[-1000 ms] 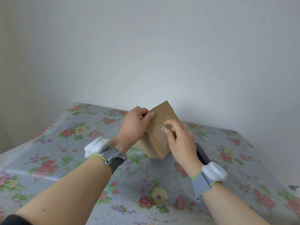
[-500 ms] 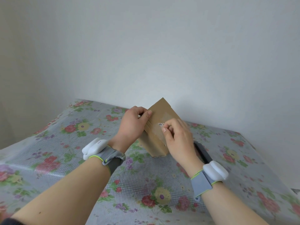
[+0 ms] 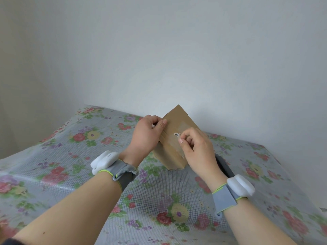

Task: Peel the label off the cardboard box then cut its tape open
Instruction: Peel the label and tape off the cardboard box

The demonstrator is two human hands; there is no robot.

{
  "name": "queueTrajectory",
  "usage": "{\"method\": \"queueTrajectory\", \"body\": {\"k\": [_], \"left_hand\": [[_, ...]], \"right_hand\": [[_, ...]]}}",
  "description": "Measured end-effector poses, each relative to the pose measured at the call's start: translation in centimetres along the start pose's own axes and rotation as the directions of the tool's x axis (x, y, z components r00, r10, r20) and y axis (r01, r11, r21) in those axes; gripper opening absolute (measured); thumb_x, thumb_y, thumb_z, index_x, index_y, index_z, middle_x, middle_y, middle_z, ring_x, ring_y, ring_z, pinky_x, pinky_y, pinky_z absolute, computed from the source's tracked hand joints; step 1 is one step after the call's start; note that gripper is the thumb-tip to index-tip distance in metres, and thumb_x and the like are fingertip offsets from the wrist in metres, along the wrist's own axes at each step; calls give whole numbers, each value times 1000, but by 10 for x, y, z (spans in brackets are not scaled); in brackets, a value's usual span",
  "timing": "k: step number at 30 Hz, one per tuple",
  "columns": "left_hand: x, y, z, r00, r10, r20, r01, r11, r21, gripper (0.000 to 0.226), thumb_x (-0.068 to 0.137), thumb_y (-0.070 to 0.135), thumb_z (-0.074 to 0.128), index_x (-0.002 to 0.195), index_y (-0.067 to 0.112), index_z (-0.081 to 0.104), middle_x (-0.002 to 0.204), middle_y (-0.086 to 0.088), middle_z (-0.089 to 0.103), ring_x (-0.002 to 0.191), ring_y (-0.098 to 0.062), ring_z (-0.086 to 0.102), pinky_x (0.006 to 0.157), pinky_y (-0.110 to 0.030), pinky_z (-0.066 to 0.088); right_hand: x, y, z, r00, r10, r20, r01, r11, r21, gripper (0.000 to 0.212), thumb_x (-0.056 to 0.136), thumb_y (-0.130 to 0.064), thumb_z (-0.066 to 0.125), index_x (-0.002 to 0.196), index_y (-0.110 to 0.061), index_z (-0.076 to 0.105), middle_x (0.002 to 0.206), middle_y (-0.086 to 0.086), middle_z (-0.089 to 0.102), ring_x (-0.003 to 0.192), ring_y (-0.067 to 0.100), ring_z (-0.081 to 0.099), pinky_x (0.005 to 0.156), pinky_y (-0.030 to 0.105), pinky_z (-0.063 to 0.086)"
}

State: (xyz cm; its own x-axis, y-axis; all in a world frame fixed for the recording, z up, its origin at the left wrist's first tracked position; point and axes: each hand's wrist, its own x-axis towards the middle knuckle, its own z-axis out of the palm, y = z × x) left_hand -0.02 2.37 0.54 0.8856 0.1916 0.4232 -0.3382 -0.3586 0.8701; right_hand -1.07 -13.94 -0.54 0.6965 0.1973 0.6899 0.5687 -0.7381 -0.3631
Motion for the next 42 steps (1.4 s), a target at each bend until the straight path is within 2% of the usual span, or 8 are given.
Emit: {"method": "queueTrajectory", "body": {"k": [5, 10, 13, 19, 25, 28, 34, 42], "left_hand": [[-3, 1, 0, 1000, 12, -11, -12, 1000, 16, 28, 94, 31, 53, 89, 7, 68, 90, 1, 58, 76, -6, 50, 68, -23, 41], [-3, -2, -2, 1000, 7, -18, -7, 1000, 9, 29, 94, 31, 53, 88, 6, 67, 91, -1, 60, 80, -14, 52, 67, -26, 41], [-5, -2, -2, 1000, 25, -11, -25, 1000, 14, 29, 94, 31, 53, 87, 6, 66, 85, 3, 55, 76, -10, 50, 64, -23, 38], [-5, 1, 1, 998, 56, -21, -55, 997, 46, 27, 94, 30, 53, 83, 8, 64, 81, 7, 51, 71, -3, 47, 62, -19, 37], [-5, 3, 2, 999, 43, -21, -42, 997, 70, 26, 94, 30, 53, 85, 9, 65, 86, 0, 54, 72, -10, 48, 64, -24, 38], [-5, 4, 2, 999, 27, -28, -25, 997, 72, 27, 95, 30, 52, 88, 8, 66, 89, -2, 56, 77, -15, 50, 69, -27, 38], [-7, 9, 4, 1000, 30, -10, -29, 995, 90, 28, 95, 32, 52, 89, 9, 66, 89, -1, 56, 78, -16, 52, 69, -29, 42], [-5, 5, 1, 1000, -2, -30, 4, 998, 69, 29, 95, 32, 52, 90, 8, 66, 93, -4, 59, 79, -16, 52, 67, -26, 41]], "right_hand": [[-6, -3, 5, 984, 132, -116, -118, 986, 120, 6, 87, -16, 62, 87, -22, 62, 68, -5, 54, 70, 16, 50, 67, 31, 44], [-5, -8, 7, 990, 64, -129, -62, 998, 23, 4, 85, -17, 66, 86, -20, 65, 70, -5, 50, 73, 16, 47, 65, 30, 42], [-1, -7, 6, 990, 50, -129, -52, 999, -12, 4, 84, -17, 65, 83, -18, 62, 73, -4, 53, 75, 15, 46, 66, 27, 39], [2, -9, 4, 988, -97, -123, 59, 959, -278, 9, 84, -14, 63, 78, -16, 56, 77, -4, 52, 76, 16, 42, 64, 23, 28], [-1, -7, 10, 982, -140, -126, 87, 931, -355, 14, 83, -6, 61, 79, -14, 51, 78, 2, 51, 76, 21, 41, 66, 28, 33], [-1, -6, 11, 987, -124, -106, 84, 943, -323, 13, 84, -4, 57, 80, -13, 49, 81, 2, 51, 77, 20, 39, 68, 27, 32], [-6, -5, 12, 989, 28, -148, -40, 996, -79, 8, 87, -7, 53, 82, -13, 51, 84, -2, 52, 81, 9, 35, 72, 22, 26], [-10, -4, 8, 983, 63, -174, -60, 998, 19, 7, 88, -8, 58, 83, -13, 57, 81, -8, 51, 79, 17, 46, 69, 21, 31]]}}
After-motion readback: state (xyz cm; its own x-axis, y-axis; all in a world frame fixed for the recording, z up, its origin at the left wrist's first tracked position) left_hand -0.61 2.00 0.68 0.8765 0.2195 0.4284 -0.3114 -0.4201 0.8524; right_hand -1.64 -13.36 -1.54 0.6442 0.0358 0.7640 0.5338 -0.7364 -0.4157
